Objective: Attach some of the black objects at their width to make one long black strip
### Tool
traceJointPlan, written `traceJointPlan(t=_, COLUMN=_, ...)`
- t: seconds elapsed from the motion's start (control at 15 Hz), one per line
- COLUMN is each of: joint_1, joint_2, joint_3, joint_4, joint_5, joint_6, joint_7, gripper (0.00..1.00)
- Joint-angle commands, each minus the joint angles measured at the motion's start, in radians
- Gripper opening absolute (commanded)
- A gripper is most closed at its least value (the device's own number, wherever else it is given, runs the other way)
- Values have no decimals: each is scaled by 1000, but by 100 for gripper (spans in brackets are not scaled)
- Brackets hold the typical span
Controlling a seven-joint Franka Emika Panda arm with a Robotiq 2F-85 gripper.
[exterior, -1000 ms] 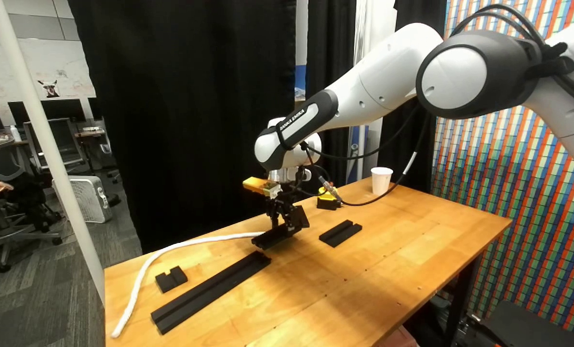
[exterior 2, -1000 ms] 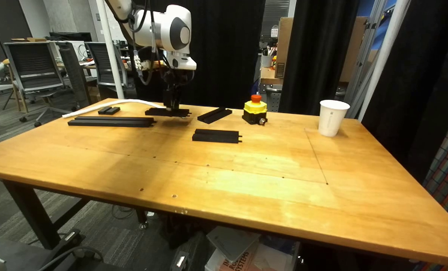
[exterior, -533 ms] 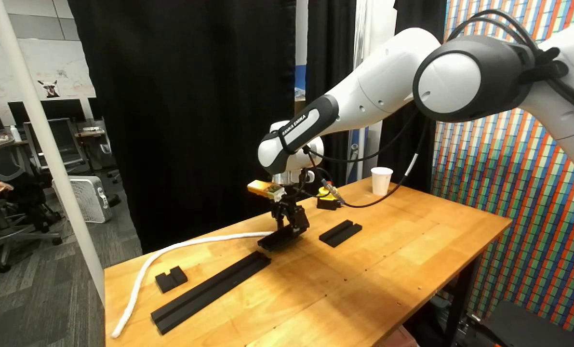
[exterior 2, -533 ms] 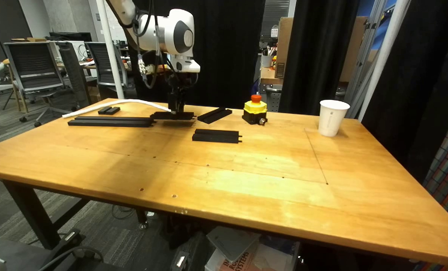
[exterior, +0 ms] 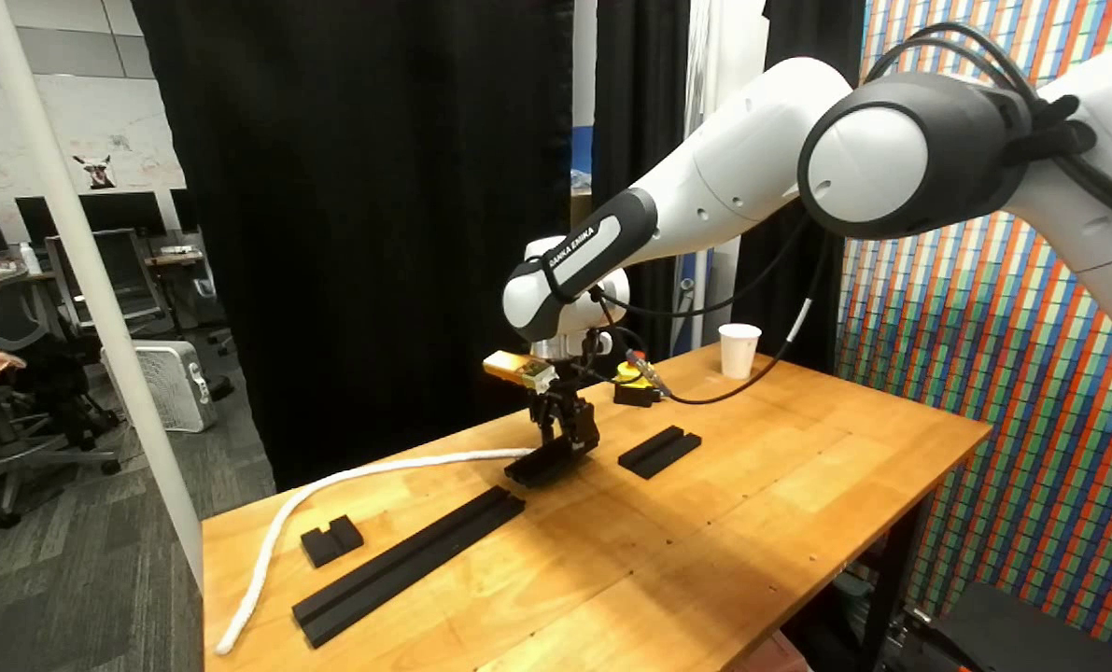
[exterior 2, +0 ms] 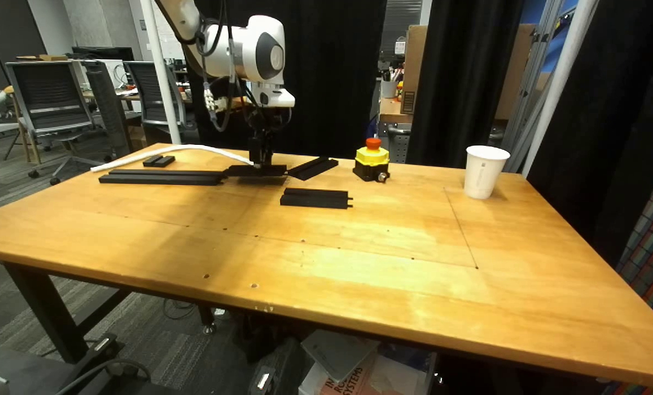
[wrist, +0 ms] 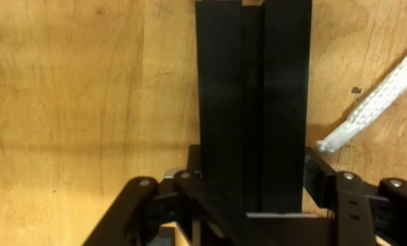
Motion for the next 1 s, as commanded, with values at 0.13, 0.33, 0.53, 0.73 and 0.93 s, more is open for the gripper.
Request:
traceJointPlan(t=0.13, joint_1=11, joint_2=18, joint_3=-4, joint_4=-1, joint_5=-12, joint_6=76, joint_7=2, gripper=46)
traceJointPlan(t=0.33, joint_1=16, joint_2=20, joint_3=-6, joint_4=-19, joint_5=-11, joint_6=115, joint_7=4, gripper=46)
traceJointPlan(t=0.53, joint_1=16, joint_2=9, joint_3=-1, joint_4=-45, joint_5=-6, joint_6=145, joint_7=-7, gripper=46)
traceJointPlan(t=0.73, joint_1=6, joint_2=-15, joint_3=19, joint_4=-83, joint_5=11, joint_6=200, joint_7=-53, gripper=46)
traceJointPlan(t=0.93, joint_1=3, joint_2=-31, joint_3=29, joint_4=-116, joint_5=19, joint_6=230, joint_7=-74, gripper=46)
